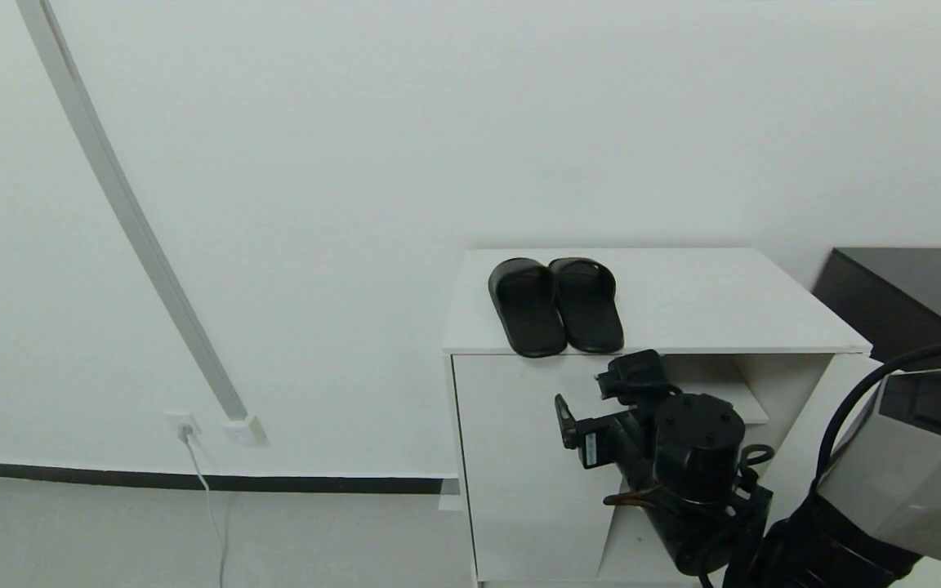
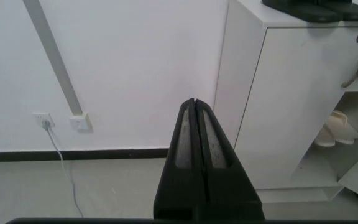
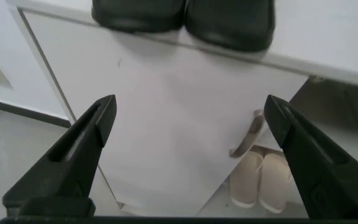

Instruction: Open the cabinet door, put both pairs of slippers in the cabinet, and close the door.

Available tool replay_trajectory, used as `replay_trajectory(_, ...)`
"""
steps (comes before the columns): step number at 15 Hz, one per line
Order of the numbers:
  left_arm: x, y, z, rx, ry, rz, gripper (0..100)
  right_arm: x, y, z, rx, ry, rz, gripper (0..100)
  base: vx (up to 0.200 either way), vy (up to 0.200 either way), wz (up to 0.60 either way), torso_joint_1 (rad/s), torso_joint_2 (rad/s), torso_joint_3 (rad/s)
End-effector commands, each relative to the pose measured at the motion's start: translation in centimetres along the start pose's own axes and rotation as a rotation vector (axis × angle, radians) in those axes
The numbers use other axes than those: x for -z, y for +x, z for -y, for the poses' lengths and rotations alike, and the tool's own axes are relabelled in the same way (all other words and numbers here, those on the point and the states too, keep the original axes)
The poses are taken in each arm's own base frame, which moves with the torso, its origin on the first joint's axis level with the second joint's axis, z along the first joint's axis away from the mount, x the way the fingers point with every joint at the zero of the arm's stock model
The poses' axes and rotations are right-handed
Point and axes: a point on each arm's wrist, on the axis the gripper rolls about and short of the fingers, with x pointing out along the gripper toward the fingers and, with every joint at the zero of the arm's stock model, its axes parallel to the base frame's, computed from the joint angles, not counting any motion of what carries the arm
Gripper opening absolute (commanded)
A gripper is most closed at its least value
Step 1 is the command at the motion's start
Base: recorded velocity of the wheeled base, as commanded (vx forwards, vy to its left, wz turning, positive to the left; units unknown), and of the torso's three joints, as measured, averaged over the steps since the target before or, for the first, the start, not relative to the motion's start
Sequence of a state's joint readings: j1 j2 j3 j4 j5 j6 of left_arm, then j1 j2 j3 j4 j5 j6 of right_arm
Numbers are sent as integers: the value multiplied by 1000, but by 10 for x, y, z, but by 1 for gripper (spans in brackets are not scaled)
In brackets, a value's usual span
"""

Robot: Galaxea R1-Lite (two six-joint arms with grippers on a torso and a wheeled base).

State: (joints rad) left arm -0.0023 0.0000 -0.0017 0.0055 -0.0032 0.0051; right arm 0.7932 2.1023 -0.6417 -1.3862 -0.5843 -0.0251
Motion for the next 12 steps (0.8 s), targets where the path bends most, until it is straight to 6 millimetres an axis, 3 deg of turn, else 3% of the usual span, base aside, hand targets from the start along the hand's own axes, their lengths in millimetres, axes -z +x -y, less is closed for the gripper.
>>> replay_trajectory(1, 0, 0, 0, 1, -1, -1, 0, 0, 0, 2, 5, 4, 4, 100, 0, 0, 0, 261, -593, -334)
replay_trajectory(12, 0, 0, 0, 1, -1, -2, 0, -13, -8, 10, 11, 24, 39, 100, 0, 0, 0, 196, -427, -232)
